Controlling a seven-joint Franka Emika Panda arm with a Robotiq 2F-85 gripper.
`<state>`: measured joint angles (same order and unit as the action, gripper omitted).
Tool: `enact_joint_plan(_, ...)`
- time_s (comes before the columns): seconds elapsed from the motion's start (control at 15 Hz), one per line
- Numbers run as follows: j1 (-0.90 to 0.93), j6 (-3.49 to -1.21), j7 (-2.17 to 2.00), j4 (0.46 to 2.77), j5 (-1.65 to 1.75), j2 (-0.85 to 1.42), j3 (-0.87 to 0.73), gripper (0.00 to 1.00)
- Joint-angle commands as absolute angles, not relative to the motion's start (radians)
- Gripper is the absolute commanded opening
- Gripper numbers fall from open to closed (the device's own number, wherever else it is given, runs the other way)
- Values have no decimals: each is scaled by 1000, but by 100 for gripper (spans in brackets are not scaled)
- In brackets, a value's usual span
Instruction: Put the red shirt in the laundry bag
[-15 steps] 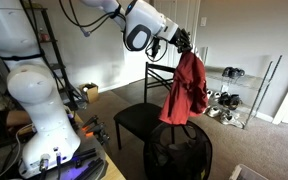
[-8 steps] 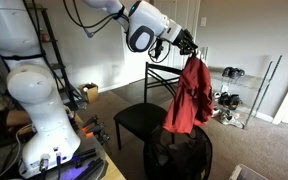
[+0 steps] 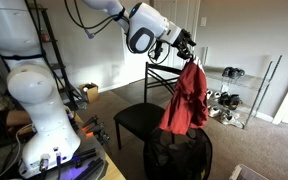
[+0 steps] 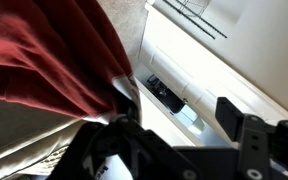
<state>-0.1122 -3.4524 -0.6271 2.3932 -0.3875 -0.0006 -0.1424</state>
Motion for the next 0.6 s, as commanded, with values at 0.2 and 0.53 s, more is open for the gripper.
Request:
enact_joint_plan(0.2, -62, -3422, -821, 2495, -162, -59, -99, 100)
enact_joint_plan(0.53, -97, -3456, -664, 2509, -300, -22, -132, 100)
